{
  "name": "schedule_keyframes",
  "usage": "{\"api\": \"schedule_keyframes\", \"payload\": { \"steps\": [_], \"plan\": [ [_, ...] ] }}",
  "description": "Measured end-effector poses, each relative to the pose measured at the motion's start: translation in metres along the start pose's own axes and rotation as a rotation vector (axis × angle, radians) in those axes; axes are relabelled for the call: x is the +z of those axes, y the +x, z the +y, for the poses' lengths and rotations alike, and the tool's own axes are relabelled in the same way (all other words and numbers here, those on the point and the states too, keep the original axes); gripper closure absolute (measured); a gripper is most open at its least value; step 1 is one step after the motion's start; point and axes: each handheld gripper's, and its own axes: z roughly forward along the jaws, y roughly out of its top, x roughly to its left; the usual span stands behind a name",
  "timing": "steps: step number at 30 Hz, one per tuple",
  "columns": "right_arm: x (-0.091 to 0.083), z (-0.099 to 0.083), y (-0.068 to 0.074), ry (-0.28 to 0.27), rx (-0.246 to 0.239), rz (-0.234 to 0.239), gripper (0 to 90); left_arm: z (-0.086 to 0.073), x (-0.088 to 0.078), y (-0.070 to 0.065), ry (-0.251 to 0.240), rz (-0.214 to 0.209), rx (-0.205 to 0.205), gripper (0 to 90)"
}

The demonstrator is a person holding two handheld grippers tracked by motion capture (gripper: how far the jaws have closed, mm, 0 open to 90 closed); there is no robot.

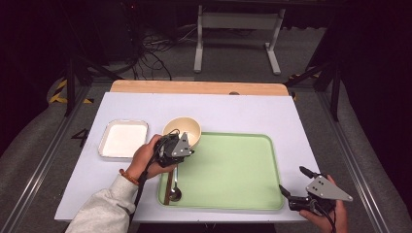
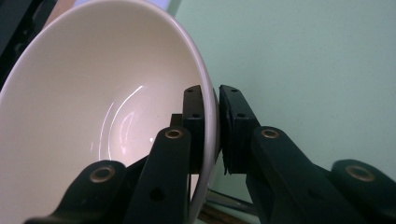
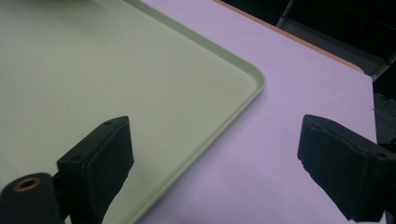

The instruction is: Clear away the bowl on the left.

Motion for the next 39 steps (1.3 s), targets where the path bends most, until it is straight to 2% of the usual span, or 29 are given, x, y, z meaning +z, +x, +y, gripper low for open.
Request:
{"api": "schedule_keyframes", "payload": {
  "steps": [7, 8, 15, 18, 20, 28, 32, 36, 39],
  "plan": [
    [0.001, 0.000, 0.000, 0.004, -0.003, 0.001, 10.7, 0.007, 0.017, -0.004, 0.017, -0.031, 0.018, 82.2],
    [0.001, 0.000, 0.000, 0.006, -0.003, 0.001, 10.7, 0.008, 0.023, -0.005, 0.039, -0.040, 0.027, 82.2],
    [0.000, -0.001, 0.000, 0.004, -0.001, 0.000, 10.7, 0.005, 0.035, -0.004, 0.063, -0.052, 0.013, 81.7],
    [0.000, 0.000, 0.001, 0.004, -0.004, 0.002, 10.8, 0.002, 0.040, -0.002, 0.053, -0.060, -0.004, 81.3],
    [0.001, 0.000, 0.001, 0.005, -0.003, 0.002, 10.7, 0.001, 0.041, -0.001, 0.051, -0.047, -0.004, 81.5],
    [0.002, -0.001, 0.001, 0.012, -0.003, 0.005, 10.8, -0.003, 0.047, 0.005, 0.029, -0.040, -0.026, 81.6],
    [0.002, -0.001, 0.001, 0.011, -0.004, 0.004, 10.8, -0.007, 0.052, 0.008, 0.031, -0.046, -0.048, 82.2],
    [0.002, -0.001, 0.000, 0.012, -0.005, 0.004, 10.7, -0.010, 0.054, 0.013, 0.008, -0.060, -0.073, 81.9],
    [0.002, -0.001, 0.001, 0.013, -0.006, 0.005, 10.7, -0.010, 0.053, 0.013, 0.005, -0.059, -0.074, 79.1]
  ]
}}
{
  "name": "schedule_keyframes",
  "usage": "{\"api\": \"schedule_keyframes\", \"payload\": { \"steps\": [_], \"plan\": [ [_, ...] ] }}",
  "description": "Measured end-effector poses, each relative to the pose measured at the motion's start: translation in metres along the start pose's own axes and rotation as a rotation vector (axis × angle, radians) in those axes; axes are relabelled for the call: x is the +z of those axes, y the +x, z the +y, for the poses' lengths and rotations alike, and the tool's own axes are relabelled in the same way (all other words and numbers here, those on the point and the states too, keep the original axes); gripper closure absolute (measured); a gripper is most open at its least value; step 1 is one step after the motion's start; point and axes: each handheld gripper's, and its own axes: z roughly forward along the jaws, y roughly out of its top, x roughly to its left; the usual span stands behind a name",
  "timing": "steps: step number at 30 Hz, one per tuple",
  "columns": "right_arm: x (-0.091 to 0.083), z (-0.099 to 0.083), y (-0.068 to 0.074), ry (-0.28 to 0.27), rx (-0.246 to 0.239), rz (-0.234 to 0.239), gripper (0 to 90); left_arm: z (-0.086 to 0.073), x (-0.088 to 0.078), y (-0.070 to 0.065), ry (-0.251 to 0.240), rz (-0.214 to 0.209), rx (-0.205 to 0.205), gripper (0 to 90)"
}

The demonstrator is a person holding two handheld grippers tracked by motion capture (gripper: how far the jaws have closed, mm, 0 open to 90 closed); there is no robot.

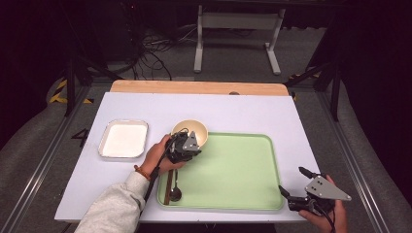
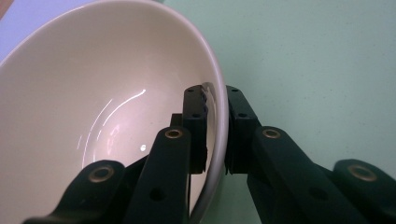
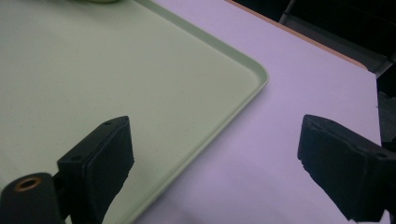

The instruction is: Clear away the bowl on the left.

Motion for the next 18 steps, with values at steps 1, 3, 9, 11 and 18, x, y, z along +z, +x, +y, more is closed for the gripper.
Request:
{"api": "schedule_keyframes", "payload": {
  "steps": [1, 3, 9, 11, 18],
  "plan": [
    [0.000, 0.000, 0.000, 0.001, 0.000, 0.000, 10.7, 0.000, -0.001, 0.000, 0.000, 0.004, -0.005, 79.1],
    [-0.001, 0.000, 0.000, -0.002, 0.002, -0.001, 10.7, -0.002, -0.002, 0.001, -0.014, 0.002, -0.013, 77.0],
    [-0.001, 0.001, 0.001, -0.004, -0.008, 0.003, 10.7, 0.001, -0.012, 0.000, -0.052, 0.012, 0.007, 74.6],
    [-0.002, 0.001, 0.000, -0.008, -0.003, -0.001, 10.8, 0.001, -0.015, -0.001, -0.057, 0.014, 0.006, 74.5],
    [-0.002, 0.001, 0.000, -0.013, -0.009, -0.011, 13.1, -0.001, -0.028, -0.003, -0.081, 0.005, 0.004, 71.1]
  ]
}}
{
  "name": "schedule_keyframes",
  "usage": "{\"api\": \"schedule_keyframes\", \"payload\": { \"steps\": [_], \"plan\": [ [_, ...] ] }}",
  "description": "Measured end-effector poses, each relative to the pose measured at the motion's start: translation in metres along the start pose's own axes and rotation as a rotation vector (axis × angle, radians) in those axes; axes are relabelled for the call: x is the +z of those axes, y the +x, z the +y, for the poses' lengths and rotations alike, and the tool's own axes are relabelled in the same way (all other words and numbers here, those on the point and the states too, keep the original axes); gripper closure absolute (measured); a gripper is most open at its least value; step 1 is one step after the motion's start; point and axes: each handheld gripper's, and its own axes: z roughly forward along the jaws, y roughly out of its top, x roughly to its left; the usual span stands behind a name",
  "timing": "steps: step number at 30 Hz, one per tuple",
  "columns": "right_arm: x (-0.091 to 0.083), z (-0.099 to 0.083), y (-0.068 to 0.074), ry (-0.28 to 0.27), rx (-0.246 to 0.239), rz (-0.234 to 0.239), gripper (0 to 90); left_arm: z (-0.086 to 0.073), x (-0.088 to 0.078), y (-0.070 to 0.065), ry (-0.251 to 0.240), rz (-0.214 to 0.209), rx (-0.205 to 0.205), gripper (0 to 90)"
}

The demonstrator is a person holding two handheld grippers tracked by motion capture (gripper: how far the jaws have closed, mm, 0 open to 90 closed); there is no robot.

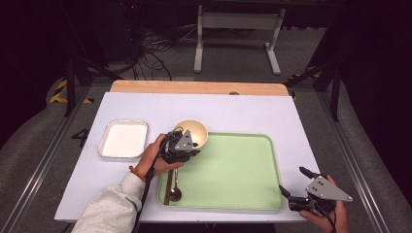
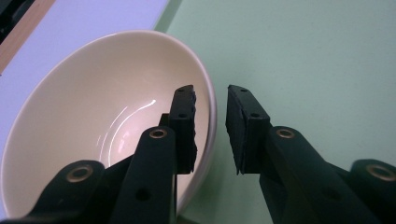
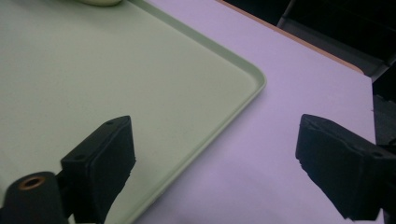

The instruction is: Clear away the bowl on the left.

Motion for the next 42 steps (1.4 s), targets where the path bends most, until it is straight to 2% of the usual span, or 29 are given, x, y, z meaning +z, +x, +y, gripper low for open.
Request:
{"api": "schedule_keyframes", "payload": {
  "steps": [5, 8, 11, 18, 25, 28, 34, 41, 42],
  "plan": [
    [-0.001, 0.001, -0.001, -0.006, 0.009, -0.004, 12.3, -0.001, -0.012, -0.001, -0.023, 0.026, -0.008, 70.3],
    [0.000, 0.001, 0.000, -0.003, 0.004, 0.000, 12.0, -0.001, -0.017, 0.000, -0.041, 0.025, -0.011, 71.5],
    [0.000, 0.001, -0.001, -0.009, 0.009, -0.002, 11.9, -0.001, -0.019, -0.002, -0.027, 0.031, -0.013, 71.1],
    [0.001, 0.002, -0.001, -0.012, 0.003, 0.000, 11.8, -0.002, -0.030, -0.004, -0.048, 0.043, -0.011, 68.9],
    [0.004, 0.005, 0.000, -0.017, -0.002, 0.008, 11.8, -0.005, -0.049, -0.007, -0.071, 0.081, -0.013, 64.6],
    [0.007, 0.006, 0.000, -0.018, -0.006, 0.015, 11.8, -0.010, -0.058, -0.006, -0.089, 0.091, -0.035, 63.2],
    [0.010, 0.008, 0.000, -0.022, -0.011, 0.027, 11.8, -0.023, -0.073, -0.004, -0.092, 0.124, -0.073, 61.5],
    [0.013, 0.010, 0.001, -0.024, -0.013, 0.033, 11.8, -0.050, -0.096, 0.003, -0.089, 0.179, -0.145, 59.8],
    [0.013, 0.010, 0.001, -0.024, -0.013, 0.033, 11.8, -0.050, -0.096, 0.003, -0.089, 0.179, -0.145, 59.4]
  ]
}}
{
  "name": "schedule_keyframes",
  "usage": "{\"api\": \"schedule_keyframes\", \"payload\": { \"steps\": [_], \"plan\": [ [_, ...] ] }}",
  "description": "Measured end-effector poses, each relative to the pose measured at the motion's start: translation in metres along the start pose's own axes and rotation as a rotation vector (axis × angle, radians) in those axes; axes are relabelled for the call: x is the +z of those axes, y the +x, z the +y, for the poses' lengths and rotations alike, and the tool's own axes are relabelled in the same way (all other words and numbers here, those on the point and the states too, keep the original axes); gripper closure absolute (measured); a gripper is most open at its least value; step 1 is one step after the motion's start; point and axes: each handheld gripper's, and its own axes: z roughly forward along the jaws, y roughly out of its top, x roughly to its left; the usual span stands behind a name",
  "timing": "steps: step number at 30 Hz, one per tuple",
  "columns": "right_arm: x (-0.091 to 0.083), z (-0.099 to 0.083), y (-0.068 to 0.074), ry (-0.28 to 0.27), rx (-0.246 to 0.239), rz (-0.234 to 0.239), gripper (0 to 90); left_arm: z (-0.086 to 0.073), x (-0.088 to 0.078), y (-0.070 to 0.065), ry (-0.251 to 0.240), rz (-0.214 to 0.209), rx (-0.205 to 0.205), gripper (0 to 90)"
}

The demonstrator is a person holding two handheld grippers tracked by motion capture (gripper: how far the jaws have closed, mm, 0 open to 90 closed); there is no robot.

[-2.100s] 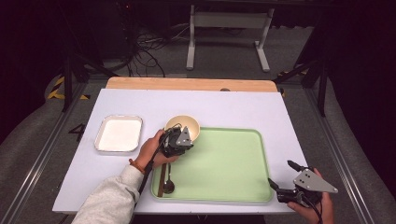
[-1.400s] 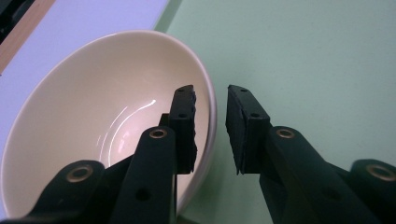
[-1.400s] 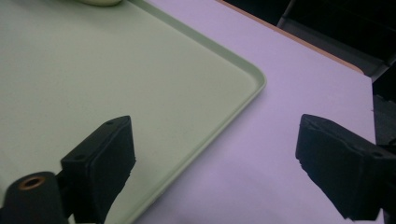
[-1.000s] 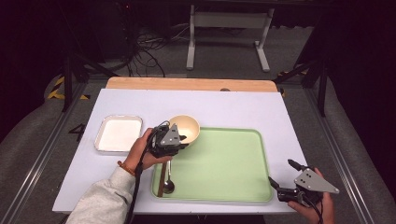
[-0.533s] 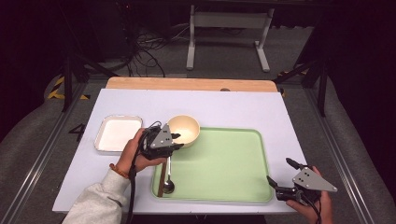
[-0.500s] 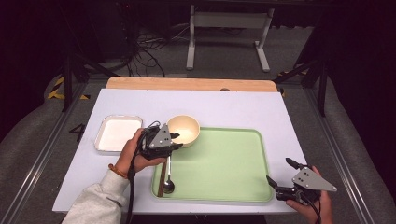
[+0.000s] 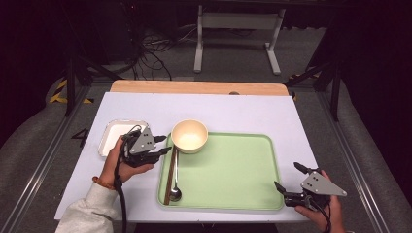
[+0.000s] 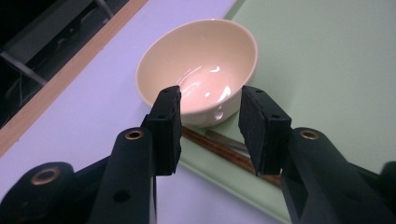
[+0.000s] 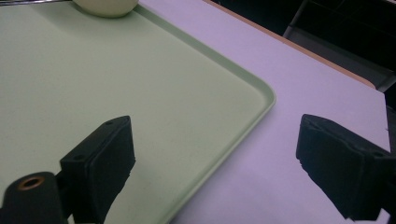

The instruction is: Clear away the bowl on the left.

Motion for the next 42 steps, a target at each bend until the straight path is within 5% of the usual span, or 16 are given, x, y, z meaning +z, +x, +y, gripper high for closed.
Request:
{"api": "schedule_keyframes", "payload": {
  "steps": [11, 18, 26, 31, 42],
  "plan": [
    [0.001, 0.000, 0.001, 0.007, -0.006, 0.005, 11.8, -0.028, -0.020, 0.023, 0.034, 0.061, -0.086, 52.0],
    [0.001, 0.000, 0.001, 0.006, -0.007, 0.006, 11.8, -0.051, -0.030, 0.044, 0.065, 0.085, -0.190, 42.6],
    [0.001, 0.000, 0.001, 0.007, -0.008, 0.007, 11.6, -0.088, -0.036, 0.069, 0.120, 0.143, -0.369, 25.7],
    [0.001, 0.000, 0.002, 0.009, -0.012, 0.010, 11.6, -0.115, -0.044, 0.084, 0.103, 0.170, -0.527, 22.8],
    [0.001, 0.000, 0.003, 0.013, -0.012, 0.011, 11.7, -0.150, -0.046, 0.099, 0.135, 0.171, -0.712, 24.7]
  ]
}}
